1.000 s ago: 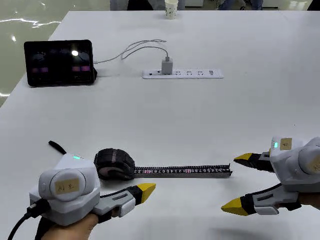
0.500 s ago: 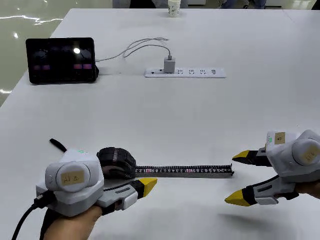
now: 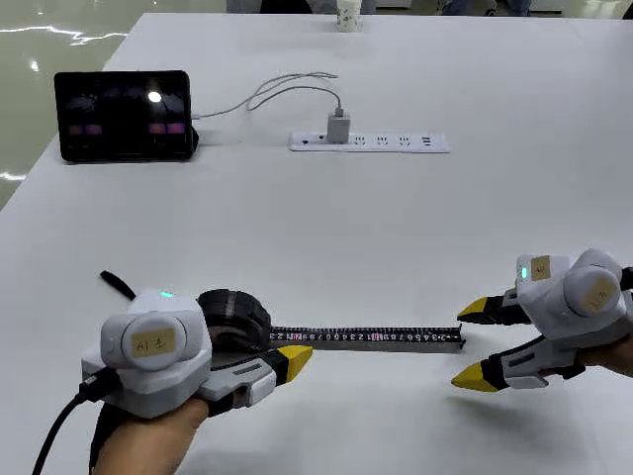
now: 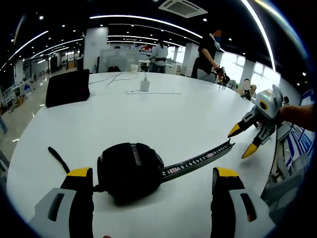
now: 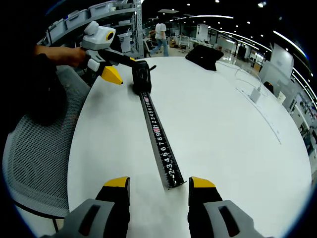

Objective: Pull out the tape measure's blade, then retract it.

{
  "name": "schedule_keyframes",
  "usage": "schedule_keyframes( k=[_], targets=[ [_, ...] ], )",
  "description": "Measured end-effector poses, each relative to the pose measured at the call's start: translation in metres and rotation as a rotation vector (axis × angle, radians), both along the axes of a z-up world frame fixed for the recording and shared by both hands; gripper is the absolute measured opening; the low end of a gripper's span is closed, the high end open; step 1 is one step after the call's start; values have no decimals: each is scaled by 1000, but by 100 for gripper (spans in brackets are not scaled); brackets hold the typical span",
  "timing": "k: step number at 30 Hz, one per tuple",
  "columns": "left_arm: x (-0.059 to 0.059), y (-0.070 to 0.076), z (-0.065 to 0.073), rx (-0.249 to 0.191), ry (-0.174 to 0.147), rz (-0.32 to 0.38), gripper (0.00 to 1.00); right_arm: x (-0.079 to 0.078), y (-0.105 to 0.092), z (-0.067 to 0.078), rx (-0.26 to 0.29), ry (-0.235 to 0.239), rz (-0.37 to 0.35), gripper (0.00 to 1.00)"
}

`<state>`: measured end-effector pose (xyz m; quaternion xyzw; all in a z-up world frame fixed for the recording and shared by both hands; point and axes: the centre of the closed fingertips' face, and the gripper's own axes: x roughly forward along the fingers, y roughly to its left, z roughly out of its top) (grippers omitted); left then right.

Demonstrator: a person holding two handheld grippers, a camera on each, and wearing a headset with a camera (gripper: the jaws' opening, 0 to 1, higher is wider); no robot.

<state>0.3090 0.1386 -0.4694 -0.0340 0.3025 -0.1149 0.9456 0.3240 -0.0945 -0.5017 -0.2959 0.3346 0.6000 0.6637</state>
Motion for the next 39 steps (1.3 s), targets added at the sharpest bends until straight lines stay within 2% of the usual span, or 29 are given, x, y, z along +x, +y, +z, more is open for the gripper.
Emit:
schedule_keyframes(
  k=[10,17,29,34,39],
  targets=[
    [3,3,-3,5,2,22,97,9,-2,-7,-45,-14,66,36],
    [7,5,-5,5,11,38,92,15,-2,-9,-68,-19,100,29],
    [16,13,-7,12,26,78,78,21,-2,-15,-100,-21,149,20],
    [20,16,-7,22,22,94,75,21,-3,-16,-114,-20,165,18],
    [23,20,-11,21,39,116,71,20,-4,-18,-128,-24,189,14]
  ],
)
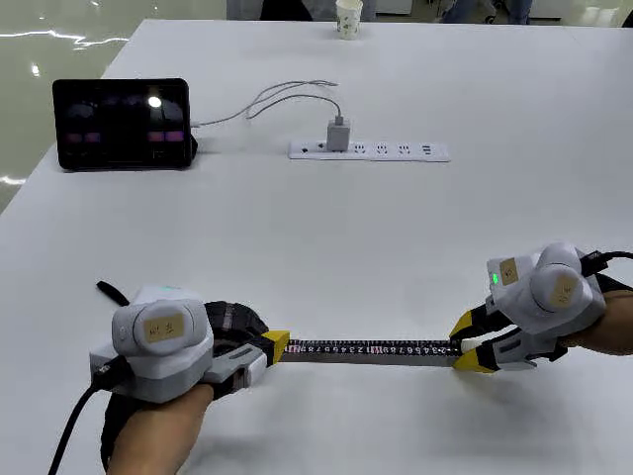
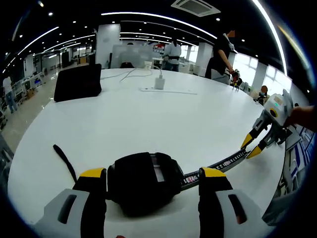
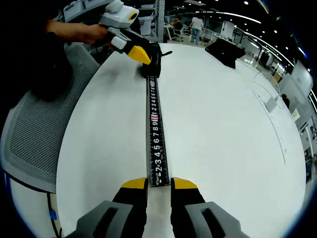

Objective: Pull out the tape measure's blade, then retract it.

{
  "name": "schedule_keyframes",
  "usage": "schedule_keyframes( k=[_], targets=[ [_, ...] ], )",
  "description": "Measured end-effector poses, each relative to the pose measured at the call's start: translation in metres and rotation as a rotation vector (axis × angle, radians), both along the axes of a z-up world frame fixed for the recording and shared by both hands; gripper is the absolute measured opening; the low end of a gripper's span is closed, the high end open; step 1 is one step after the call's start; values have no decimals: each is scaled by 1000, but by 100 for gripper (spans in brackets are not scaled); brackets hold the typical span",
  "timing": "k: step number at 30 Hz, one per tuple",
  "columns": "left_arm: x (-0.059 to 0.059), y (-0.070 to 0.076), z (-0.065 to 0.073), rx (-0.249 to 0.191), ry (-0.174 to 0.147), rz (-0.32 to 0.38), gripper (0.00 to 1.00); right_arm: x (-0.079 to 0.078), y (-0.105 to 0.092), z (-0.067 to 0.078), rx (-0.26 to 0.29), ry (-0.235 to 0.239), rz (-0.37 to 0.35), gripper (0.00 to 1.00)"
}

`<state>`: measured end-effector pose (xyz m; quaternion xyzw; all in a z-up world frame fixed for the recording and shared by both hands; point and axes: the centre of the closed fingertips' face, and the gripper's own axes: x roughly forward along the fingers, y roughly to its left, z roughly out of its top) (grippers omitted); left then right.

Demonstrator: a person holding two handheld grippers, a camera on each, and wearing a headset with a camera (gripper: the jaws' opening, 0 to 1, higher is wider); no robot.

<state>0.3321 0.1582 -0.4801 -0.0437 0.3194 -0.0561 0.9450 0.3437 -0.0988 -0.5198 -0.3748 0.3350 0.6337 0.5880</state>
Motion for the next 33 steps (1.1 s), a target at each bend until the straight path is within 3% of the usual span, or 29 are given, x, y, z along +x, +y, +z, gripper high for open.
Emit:
schedule_keyframes(
  k=[16,24,33],
  targets=[
    [2,8,-9,0,39,60,62,0,0,-3,-5,-5,32,12],
    [3,7,-11,-4,49,76,62,-1,0,-2,-12,-2,37,11],
    [2,8,-13,10,82,69,61,-1,0,-2,-30,-2,37,10]
  ],
)
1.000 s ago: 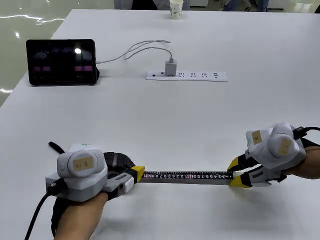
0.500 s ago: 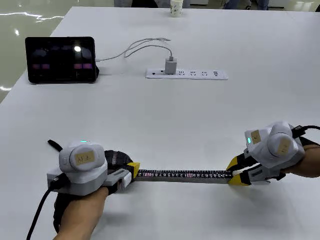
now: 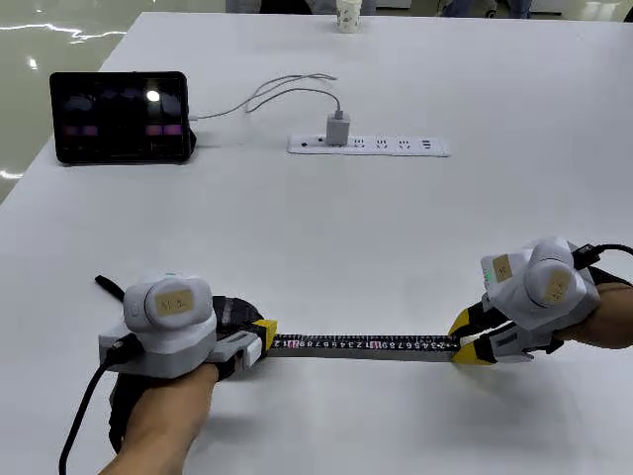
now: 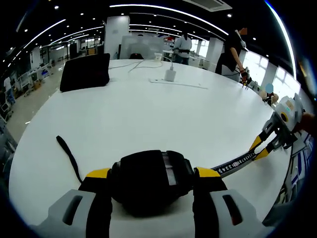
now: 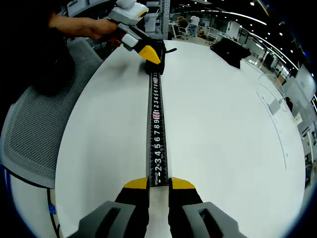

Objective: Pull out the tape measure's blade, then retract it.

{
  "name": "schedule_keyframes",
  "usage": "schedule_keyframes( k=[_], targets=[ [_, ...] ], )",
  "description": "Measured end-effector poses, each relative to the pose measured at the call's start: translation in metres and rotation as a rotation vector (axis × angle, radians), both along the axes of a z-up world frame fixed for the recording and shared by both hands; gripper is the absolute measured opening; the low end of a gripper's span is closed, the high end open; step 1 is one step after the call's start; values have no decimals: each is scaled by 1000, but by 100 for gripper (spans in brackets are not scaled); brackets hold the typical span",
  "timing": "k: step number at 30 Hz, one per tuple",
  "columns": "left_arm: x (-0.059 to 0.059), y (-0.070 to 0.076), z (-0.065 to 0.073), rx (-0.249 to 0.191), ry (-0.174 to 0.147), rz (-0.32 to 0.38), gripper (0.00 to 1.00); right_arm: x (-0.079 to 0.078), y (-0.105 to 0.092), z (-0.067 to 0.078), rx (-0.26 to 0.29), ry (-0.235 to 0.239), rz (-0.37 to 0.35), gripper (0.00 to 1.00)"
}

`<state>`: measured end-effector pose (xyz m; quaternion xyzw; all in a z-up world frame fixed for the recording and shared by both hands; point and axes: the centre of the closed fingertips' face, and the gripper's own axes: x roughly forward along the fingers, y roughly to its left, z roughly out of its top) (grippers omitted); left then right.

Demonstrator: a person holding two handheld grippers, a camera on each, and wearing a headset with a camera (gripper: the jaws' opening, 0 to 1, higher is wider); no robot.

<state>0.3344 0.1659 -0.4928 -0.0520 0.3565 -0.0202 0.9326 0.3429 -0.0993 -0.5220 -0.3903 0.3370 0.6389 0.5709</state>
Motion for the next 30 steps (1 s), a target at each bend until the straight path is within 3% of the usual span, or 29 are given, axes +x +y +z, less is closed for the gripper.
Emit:
schedule_keyframes(
  k=[14,30],
  targets=[
    [-2,1,0,23,23,-2,57,1,0,-1,-11,1,1,10],
    [-2,1,0,12,25,-9,57,1,0,-2,-10,2,2,10]
  ],
)
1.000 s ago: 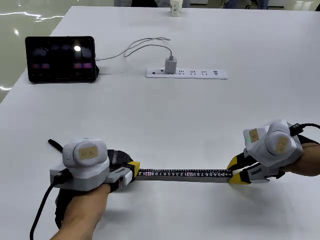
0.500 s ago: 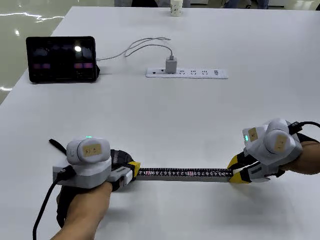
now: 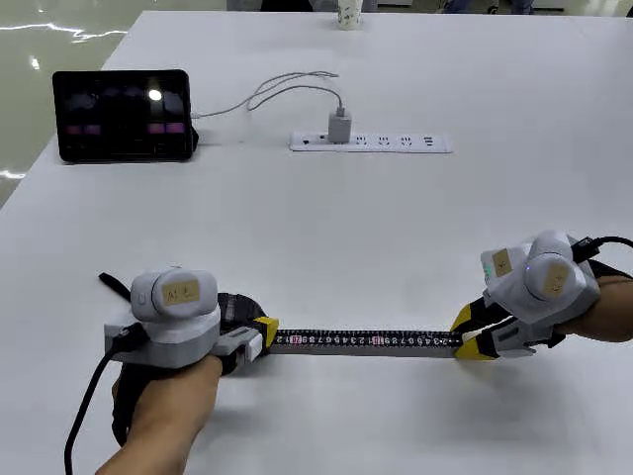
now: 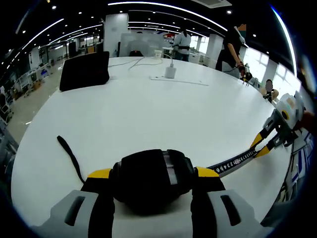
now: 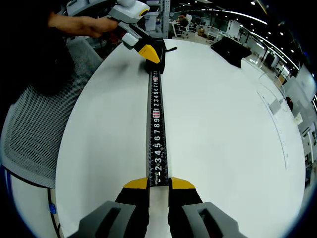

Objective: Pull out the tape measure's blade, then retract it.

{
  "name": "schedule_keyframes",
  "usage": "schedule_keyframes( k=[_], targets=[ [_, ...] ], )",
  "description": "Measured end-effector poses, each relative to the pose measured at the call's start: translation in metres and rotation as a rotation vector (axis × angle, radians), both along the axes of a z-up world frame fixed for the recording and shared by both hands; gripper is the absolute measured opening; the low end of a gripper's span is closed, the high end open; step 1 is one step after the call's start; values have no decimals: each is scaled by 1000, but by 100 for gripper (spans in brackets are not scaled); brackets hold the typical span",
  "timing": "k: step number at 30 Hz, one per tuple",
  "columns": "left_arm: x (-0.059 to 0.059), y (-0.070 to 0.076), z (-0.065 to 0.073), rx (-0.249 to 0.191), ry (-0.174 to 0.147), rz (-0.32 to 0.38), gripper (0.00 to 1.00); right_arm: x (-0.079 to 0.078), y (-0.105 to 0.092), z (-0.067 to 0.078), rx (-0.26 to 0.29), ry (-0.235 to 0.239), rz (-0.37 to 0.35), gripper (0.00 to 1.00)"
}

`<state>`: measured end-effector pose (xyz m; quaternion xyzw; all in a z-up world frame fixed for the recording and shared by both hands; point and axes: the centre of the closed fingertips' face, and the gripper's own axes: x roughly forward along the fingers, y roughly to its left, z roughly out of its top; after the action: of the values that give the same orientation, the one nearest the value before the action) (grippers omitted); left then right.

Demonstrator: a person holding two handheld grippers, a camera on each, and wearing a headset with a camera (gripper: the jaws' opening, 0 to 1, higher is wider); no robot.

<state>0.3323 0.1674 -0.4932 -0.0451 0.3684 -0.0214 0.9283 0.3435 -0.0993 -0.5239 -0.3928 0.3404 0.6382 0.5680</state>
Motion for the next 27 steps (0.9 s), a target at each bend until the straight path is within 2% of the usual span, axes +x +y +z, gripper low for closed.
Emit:
schedule_keyframes(
  k=[27],
  targets=[
    [0,0,0,-20,10,-7,57,2,4,1,2,5,10,10]
  ],
)
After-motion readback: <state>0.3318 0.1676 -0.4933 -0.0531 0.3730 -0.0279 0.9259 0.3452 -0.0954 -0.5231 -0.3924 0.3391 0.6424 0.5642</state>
